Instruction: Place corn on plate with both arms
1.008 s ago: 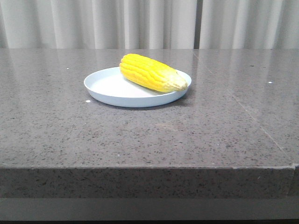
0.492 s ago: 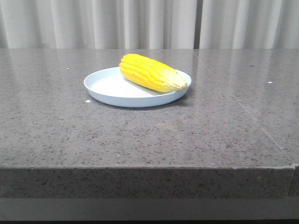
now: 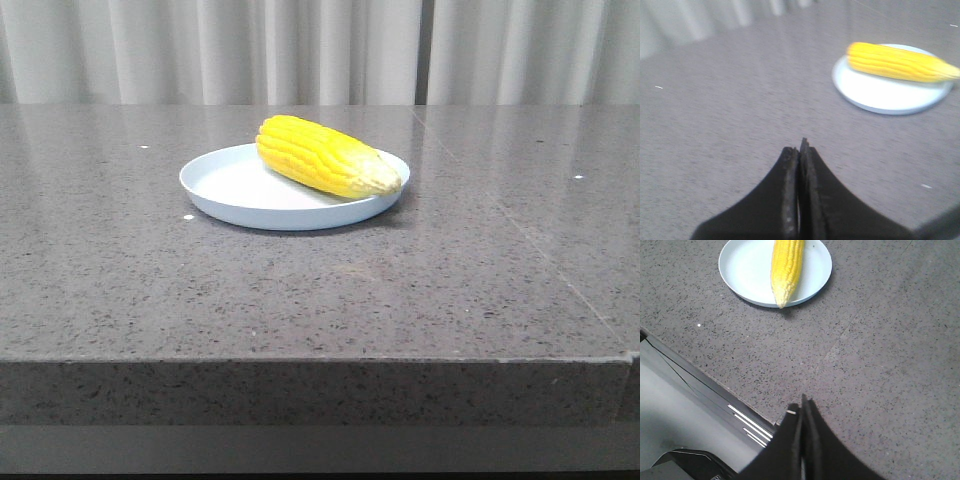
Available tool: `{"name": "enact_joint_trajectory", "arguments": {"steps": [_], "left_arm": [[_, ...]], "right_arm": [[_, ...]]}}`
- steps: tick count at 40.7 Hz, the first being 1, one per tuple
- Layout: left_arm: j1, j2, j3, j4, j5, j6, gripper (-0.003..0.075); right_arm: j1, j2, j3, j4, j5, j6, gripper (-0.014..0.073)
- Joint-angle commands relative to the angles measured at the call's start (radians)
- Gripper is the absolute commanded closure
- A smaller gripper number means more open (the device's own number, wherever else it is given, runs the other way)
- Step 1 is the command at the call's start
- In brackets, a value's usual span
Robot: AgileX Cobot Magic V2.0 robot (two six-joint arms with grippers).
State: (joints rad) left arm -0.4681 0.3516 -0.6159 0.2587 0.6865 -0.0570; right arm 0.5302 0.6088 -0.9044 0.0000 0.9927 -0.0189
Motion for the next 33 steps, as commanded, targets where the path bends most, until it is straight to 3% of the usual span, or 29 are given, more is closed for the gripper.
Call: {"name": "enact_joint_trajectory", "arguments": {"steps": [1, 8, 15, 24, 33], "left_arm": [[0.081, -0.067, 0.111, 0.035, -0.247, -0.003, 0.0741], [0.250, -0.206, 0.358, -0.086, -0.508, -0.003, 0.0740], [0.362, -0.329, 0.516, -0.210, -0.558, -0.003, 0.0740], [0.393, -0.375, 0.651, -0.236, -0.703, -0.003, 0.0741], [0.393, -0.375, 0.647, -0.240, -0.692, -0.003, 0.0741]], "right_arm": [[-0.002, 0.000, -0.023, -0.007, -0.061, -0.001, 0.0680], [-0.002, 0.000, -0.023, -0.007, -0.061, -0.001, 0.0680], [-0.002, 0.000, -0.023, -0.007, -0.061, -0.001, 0.0680], [-0.002, 0.000, -0.023, -0.007, -0.061, -0.001, 0.0680], [-0.002, 0.000, -0.023, -0.007, -0.061, -0.001, 0.0680]]}}
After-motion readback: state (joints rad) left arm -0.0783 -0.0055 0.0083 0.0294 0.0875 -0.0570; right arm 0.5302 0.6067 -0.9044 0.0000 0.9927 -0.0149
